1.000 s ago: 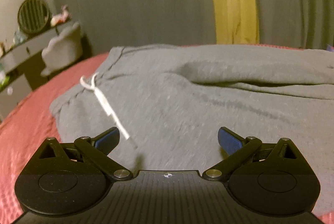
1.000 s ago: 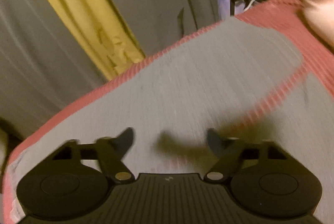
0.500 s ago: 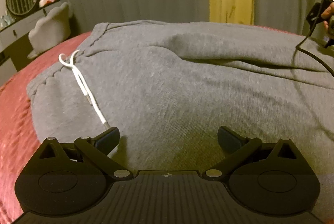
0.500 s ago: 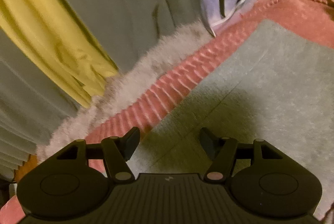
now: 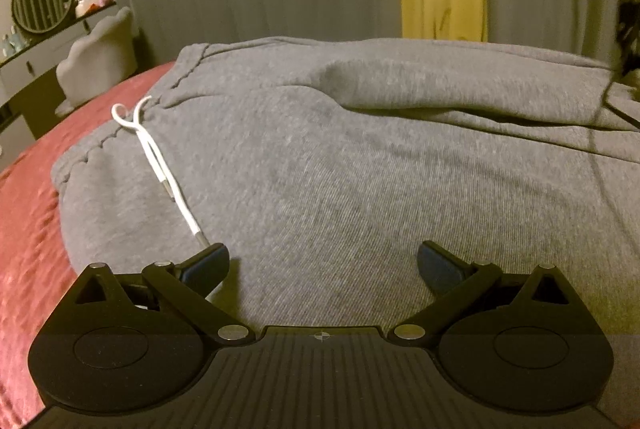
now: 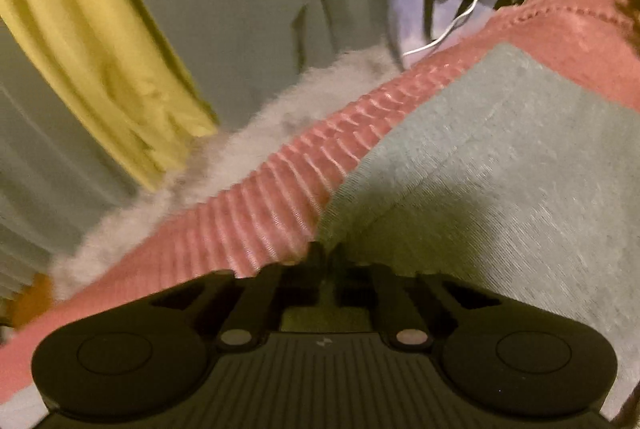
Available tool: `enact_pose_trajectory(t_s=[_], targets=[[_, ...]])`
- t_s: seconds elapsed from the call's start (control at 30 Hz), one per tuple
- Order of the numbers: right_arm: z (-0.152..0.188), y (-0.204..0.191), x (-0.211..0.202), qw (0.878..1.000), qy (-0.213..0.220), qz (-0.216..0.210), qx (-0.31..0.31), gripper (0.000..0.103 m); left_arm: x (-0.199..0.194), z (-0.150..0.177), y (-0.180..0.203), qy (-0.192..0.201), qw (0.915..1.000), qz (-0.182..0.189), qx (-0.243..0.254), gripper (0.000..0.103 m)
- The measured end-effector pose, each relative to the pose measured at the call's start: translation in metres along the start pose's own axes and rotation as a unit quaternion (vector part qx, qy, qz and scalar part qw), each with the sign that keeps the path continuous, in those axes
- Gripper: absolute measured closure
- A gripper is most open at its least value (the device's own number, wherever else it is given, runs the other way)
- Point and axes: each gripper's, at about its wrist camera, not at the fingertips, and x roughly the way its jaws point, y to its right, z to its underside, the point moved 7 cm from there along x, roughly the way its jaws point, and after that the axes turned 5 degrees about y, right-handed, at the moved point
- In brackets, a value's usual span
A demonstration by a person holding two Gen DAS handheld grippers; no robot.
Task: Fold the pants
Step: 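Grasp a sweatpants leg with the right gripper and lift it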
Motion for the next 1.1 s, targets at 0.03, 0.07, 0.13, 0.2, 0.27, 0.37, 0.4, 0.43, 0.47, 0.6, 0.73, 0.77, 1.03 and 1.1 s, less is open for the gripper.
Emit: enact_pose_trajectory(t_s=[0.03,0.07,0.13,0.2,0.27,0.37,0.4,0.43,0.47,0.6,0.73,0.77,1.03,1.1], targets=[[0.001,0.004,-0.015,1.000,0.014,-0.019,-0.006,0.100,0.000,0.000,0.000,0.000,1.0000,-0.001,0.000,0.000],[0.005,0.010,-0.033,0.999,0.025,-0.041,-0.006,0.100,-0.001,0.000,-0.001,0.000,1.0000,-0.002,0.000,0.000],[0.024,0.029,-0.074,0.996,0.039,-0.075,-0.008,0.101,-0.002,0.001,0.000,0.000,1.0000,-0.004,0.003,0.000],[0.052,0.053,-0.121,0.993,0.063,-0.103,-0.004,0.101,-0.005,0.000,0.000,0.004,0.9999,-0.007,0.006,0.000],[0.093,0.082,-0.166,0.990,0.075,-0.118,0.003,0.101,-0.006,0.000,0.000,0.004,0.9999,-0.010,0.010,0.000],[0.164,0.119,-0.185,0.994,0.030,-0.104,0.016,0.101,-0.008,0.001,0.000,0.000,0.9999,-0.010,0.009,0.000],[0.187,0.133,-0.182,0.997,0.009,-0.081,0.018,0.102,-0.009,0.001,0.000,-0.001,0.9999,-0.010,0.010,0.000],[0.202,0.142,-0.178,0.998,-0.004,-0.063,0.011,0.103,-0.009,0.002,0.000,-0.003,0.9999,-0.011,0.010,0.000],[0.206,0.146,-0.180,0.998,0.006,-0.067,0.015,0.103,-0.010,0.002,-0.001,-0.006,0.9999,-0.011,0.009,0.000],[0.161,0.133,-0.207,0.992,0.108,-0.063,0.003,0.098,-0.014,0.003,-0.001,-0.007,0.9998,-0.015,0.010,0.000],[0.136,0.114,-0.197,0.984,0.169,-0.024,-0.060,0.039,-0.014,0.003,0.002,-0.008,0.9997,-0.017,0.018,0.000],[0.133,0.110,-0.185,0.985,0.156,-0.031,-0.062,0.036,-0.014,0.003,0.002,-0.008,0.9997,-0.016,0.018,0.000],[0.138,0.113,-0.137,0.981,0.136,0.017,-0.140,0.033,-0.024,-0.045,-0.001,0.022,0.9997,-0.005,0.001,0.000],[0.140,0.128,-0.131,0.985,0.127,0.002,-0.115,0.028,-0.017,-0.077,-0.002,0.043,0.9989,-0.001,-0.018,0.000]])
